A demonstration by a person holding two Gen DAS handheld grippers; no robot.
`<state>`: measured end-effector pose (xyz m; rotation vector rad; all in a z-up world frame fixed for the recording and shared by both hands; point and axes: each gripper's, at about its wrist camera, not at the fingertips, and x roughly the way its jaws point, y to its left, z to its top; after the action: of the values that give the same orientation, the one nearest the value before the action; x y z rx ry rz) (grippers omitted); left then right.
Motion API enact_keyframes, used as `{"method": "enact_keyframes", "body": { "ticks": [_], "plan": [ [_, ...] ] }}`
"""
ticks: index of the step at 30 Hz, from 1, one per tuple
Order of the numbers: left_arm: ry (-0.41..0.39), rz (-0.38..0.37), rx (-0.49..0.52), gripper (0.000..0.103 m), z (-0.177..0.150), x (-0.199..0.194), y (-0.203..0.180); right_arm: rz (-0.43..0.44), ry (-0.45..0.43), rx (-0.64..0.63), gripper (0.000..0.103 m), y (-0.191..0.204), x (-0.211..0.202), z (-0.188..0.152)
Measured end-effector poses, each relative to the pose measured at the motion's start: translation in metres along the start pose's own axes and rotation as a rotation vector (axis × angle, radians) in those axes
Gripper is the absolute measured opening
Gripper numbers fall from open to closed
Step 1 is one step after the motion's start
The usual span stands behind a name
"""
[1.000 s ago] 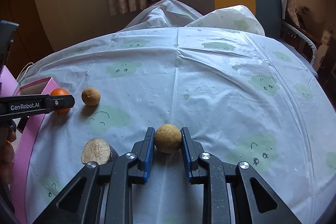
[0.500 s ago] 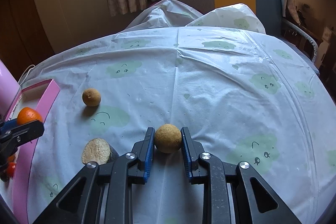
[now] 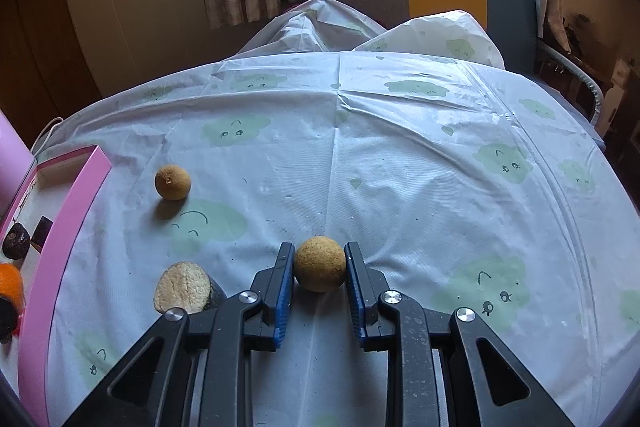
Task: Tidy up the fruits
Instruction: 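Lower the mandarin into the tray and open the left tool while the right tool holds the tan fruit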
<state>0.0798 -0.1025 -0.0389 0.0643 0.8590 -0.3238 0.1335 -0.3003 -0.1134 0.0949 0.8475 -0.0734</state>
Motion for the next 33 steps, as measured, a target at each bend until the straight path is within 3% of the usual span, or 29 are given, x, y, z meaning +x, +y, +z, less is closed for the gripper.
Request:
{"method": "enact_keyframes", "body": {
  "ticks": [11,22,33],
  "plan": [
    [-0.058,0.038,-0.056,0.039,-0.006,-0.031,0.029,-0.009,0.0,-0.007,0.025,0.002,0.0,0.0],
    [-0.065,0.14,-0.183,0.039,-0.024,-0.045,0.102,-0.034,0.003,-0.03,0.025,0.006,-0.001,-0.001],
    [-0.045,0.194,-0.28,0.039,-0.037,-0.038,0.165,-0.045,0.003,-0.041,0.025,0.008,-0.002,-0.001]
  ]
}}
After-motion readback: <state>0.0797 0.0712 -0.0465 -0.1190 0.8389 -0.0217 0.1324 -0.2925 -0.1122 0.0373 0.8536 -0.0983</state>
